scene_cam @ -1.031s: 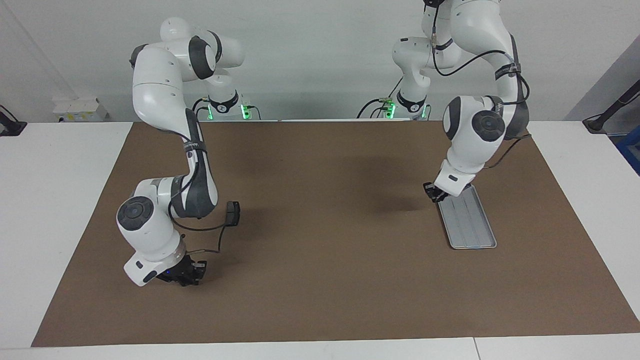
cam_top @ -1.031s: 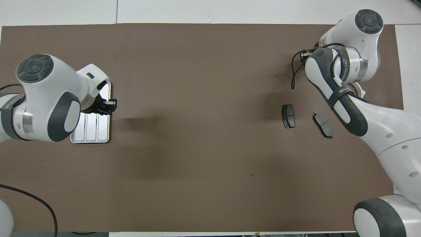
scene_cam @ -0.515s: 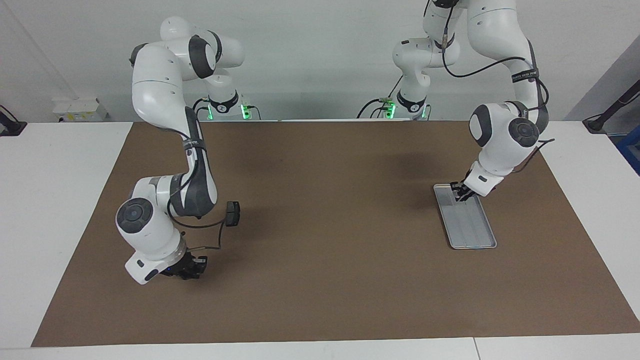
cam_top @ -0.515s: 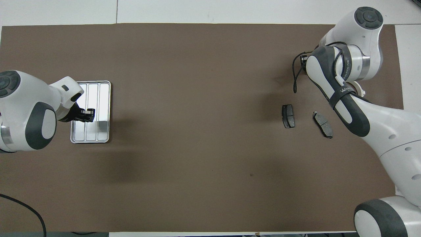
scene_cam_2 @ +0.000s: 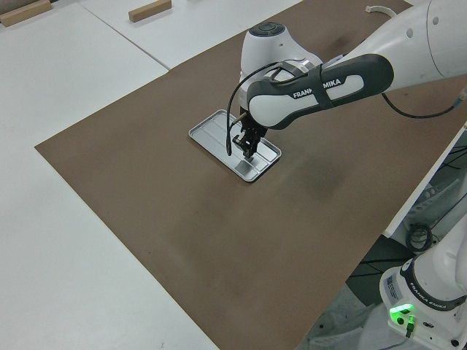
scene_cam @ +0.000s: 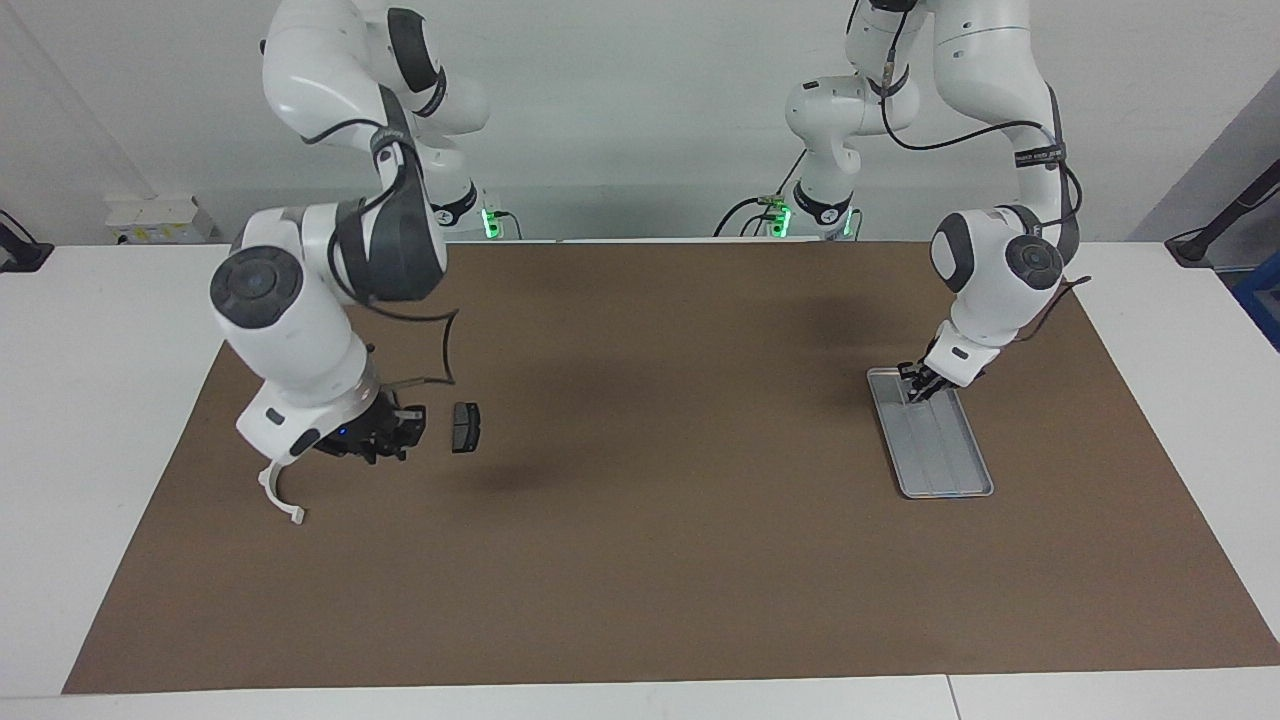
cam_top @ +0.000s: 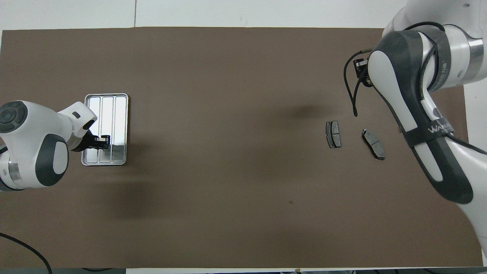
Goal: Pick bearing gear from pile to tray
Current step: 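Place the bearing in the tray while the right gripper reaches the gear, then grasp the second small black gear with the right gripper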
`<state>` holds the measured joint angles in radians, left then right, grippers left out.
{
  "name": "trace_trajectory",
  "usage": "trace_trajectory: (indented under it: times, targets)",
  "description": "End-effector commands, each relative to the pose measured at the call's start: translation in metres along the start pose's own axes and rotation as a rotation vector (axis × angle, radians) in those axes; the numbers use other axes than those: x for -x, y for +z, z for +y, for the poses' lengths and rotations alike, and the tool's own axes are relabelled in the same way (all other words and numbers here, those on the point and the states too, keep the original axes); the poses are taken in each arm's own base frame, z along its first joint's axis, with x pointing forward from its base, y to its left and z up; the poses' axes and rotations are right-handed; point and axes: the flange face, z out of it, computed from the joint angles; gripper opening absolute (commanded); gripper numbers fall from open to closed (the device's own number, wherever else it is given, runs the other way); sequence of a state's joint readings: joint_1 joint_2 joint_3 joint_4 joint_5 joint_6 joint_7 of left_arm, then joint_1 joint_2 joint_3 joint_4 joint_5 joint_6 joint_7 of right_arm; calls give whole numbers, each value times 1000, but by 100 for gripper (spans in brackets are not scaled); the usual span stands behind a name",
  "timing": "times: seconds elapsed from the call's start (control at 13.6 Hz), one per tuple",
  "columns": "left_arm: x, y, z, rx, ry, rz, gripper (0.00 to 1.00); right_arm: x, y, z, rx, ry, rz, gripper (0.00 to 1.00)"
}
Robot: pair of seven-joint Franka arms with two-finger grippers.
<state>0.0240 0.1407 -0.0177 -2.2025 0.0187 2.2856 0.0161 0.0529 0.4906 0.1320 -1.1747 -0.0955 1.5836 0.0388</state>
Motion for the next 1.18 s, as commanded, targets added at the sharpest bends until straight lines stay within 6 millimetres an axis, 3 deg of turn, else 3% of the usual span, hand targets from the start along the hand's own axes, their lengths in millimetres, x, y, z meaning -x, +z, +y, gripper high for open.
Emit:
trace_trajectory:
  times: [0.0, 0.15, 0.29, 0.52, 0.66, 0.81, 0.88, 0.96, 1.1]
  targets:
    - [16, -3, 1, 9, -6, 12, 16, 36, -50, -64, -33, 87, 12, 0]
    - [21, 2, 1, 9, -6, 7, 18, 58, -72, -126, -94, 227, 4, 0]
    - [23, 3, 0, 9, -7, 6, 18, 73, -79, -186, -131, 376, 2, 0]
    - [25, 5, 0, 9, -10, 9, 20, 90, -80, -257, -179, 527, 24, 0]
    - [28, 8, 1, 9, -10, 18, 24, 96, -58, -305, -200, 586, 37, 0]
    - [32, 13, 2, 9, -10, 32, 27, 96, -22, -332, -220, 617, 49, 0]
    - [32, 14, 2, 9, -9, 35, 37, 96, 0, -342, -221, 619, 58, 0]
    - [31, 12, 2, 9, -10, 38, 60, 94, 20, -347, -222, 621, 60, 0]
    - [25, 6, 0, 10, -13, 44, 81, 88, 58, -354, -215, 621, 55, 0]
